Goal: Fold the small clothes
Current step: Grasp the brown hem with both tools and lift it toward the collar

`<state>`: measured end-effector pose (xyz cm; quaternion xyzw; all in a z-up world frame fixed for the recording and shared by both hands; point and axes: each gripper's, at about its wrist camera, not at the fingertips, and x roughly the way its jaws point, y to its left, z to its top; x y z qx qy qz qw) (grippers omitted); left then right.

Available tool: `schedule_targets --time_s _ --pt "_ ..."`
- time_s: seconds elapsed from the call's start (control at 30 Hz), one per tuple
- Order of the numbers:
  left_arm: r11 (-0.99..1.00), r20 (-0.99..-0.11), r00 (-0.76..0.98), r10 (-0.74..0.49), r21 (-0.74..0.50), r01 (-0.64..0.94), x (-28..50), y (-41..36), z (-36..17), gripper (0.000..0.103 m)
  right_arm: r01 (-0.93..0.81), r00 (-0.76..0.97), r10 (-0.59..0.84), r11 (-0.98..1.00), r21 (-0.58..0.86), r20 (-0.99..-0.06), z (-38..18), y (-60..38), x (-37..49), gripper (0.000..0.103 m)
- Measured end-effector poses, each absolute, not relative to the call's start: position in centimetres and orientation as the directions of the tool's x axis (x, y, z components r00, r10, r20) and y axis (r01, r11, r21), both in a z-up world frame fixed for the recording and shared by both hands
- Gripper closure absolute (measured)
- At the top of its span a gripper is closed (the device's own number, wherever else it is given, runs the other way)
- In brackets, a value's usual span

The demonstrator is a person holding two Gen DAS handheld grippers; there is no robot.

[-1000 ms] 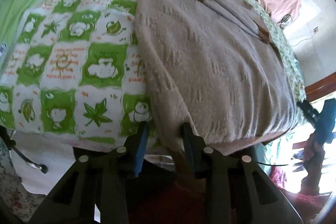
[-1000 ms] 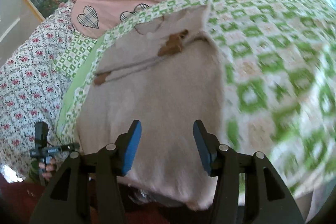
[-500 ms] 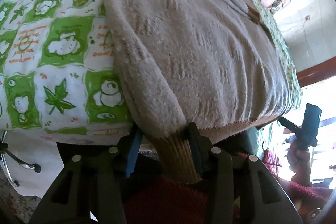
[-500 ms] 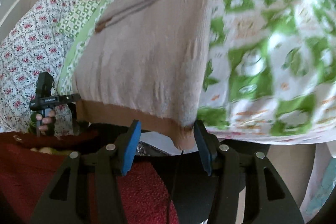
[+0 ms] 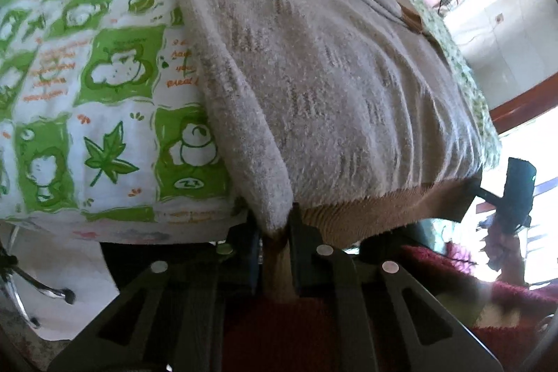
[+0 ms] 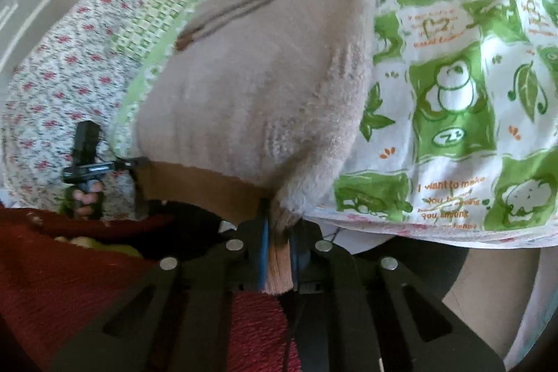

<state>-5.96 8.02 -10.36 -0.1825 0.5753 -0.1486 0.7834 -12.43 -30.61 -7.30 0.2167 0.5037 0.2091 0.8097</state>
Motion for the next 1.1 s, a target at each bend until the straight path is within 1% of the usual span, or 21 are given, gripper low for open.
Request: schedule_targets --time_s 0.13,0.17,0.27,0.3,0.33,0.4,0.43,0.5,0.6,0.67,0.8,0.87,0.9,1.1 --pt "0.859 -0.826 0.268 -0.497 -0.512 0.014 -5.5 8.2 -11.3 0.078 -0.081 0.383 0.561 0.812 0.578 -0.734 -8.1 -30.7 -11.8 0.090" --pt "0.858 -0.825 0.264 -0.499 -0.512 0.022 -5.5 8.0 -11.4 0.078 -0.072 0.380 0.555 0.815 0.575 -0.740 -8.4 -30.7 -11.7 0.090" --pt "0.863 -0.828 0.260 -0.497 -0.503 0.045 -5.4 7.5 -11.5 0.078 -0.046 0.376 0.556 0.810 0.585 -0.741 -9.5 -30.8 -11.3 0.082" --pt "0.863 -0.827 0.260 -0.498 -0.503 0.051 -5.3 7.4 -11.5 0.078 -0.039 0.377 0.558 0.807 0.589 -0.739 -9.8 -30.8 -11.2 0.082" --pt "0.862 -0.826 0.261 -0.499 -0.503 0.059 -5.3 7.3 -11.6 0.081 -0.035 0.376 0.561 0.804 0.594 -0.737 -10.1 -30.9 -11.1 0.082" --pt "0.865 -0.825 0.268 -0.497 -0.495 0.080 -5.2 7.0 -11.6 0.081 -0.047 0.369 0.570 0.800 0.598 -0.734 -10.3 -30.4 -11.1 0.082" --pt "0.871 -0.828 0.274 -0.489 -0.483 0.093 -5.3 6.8 -11.5 0.088 -0.067 0.360 0.576 0.801 0.595 -0.734 -10.2 -30.0 -11.2 0.082" --pt "0.879 -0.830 0.292 -0.476 -0.459 0.129 -5.9 6.4 -11.1 0.094 -0.124 0.335 0.603 0.790 0.601 -0.724 -9.5 -29.0 -11.6 0.082" --pt "0.872 -0.807 0.333 -0.489 -0.460 0.167 -6.7 6.4 -9.9 0.096 -0.199 0.325 0.664 0.744 0.638 -0.673 -7.4 -28.2 -12.2 0.088" --pt "0.856 -0.775 0.366 -0.516 -0.486 0.177 -7.1 6.7 -8.9 0.096 -0.225 0.346 0.691 0.718 0.659 -0.634 -6.0 -28.2 -12.3 0.089" --pt "0.829 -0.703 0.449 -0.552 -0.523 0.199 -7.5 7.4 -6.0 0.096 -0.256 0.435 0.732 0.659 0.707 -0.525 -3.1 -29.2 -11.7 0.090" --pt "0.823 -0.671 0.496 -0.551 -0.535 0.192 -7.4 7.9 -4.7 0.096 -0.272 0.475 0.740 0.638 0.721 -0.476 -1.9 -29.7 -10.9 0.090" --pt "0.815 -0.641 0.533 -0.553 -0.548 0.186 -7.1 8.3 -3.7 0.096 -0.282 0.492 0.741 0.633 0.721 -0.457 -1.3 -29.8 -10.6 0.091" --pt "0.790 -0.527 0.657 -0.538 -0.588 0.175 -4.3 10.1 0.1 0.096 -0.322 0.588 0.719 0.628 0.709 -0.370 1.9 -30.7 -7.5 0.091"
